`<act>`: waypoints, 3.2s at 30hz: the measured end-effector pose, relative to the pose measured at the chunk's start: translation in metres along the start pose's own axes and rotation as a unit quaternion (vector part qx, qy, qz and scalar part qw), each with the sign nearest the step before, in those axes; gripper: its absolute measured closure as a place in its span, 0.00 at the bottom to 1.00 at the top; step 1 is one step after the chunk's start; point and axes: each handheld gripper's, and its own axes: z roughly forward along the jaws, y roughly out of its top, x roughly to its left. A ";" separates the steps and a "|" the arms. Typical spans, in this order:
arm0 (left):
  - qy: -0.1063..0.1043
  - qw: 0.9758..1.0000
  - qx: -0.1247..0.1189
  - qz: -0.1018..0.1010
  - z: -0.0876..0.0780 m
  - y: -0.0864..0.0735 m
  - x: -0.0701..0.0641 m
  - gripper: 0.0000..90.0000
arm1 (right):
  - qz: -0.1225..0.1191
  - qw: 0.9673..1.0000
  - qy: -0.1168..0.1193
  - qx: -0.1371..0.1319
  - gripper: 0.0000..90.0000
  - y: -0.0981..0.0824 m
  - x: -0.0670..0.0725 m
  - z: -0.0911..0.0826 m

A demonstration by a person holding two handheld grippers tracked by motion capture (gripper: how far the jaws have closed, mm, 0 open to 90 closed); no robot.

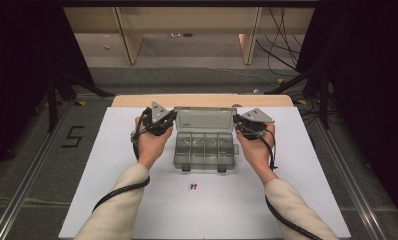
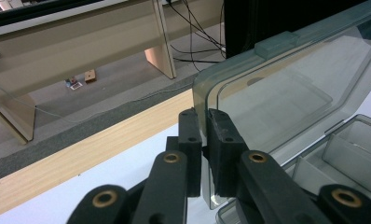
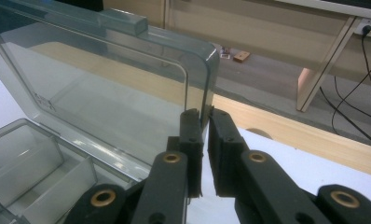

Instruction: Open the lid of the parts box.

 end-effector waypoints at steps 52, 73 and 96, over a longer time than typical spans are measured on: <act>0.008 1.000 0.006 -0.010 0.014 0.001 0.004 0.92 | 0.014 1.000 -0.006 0.008 0.94 -0.001 -0.005 0.017; 0.009 1.000 0.010 -0.014 0.020 -0.005 0.005 0.92 | 0.020 1.000 0.000 0.011 0.94 -0.005 -0.007 0.023; 0.009 0.999 0.027 -0.015 0.027 -0.015 0.004 0.92 | 0.021 0.999 -0.001 0.031 0.93 -0.012 -0.006 0.028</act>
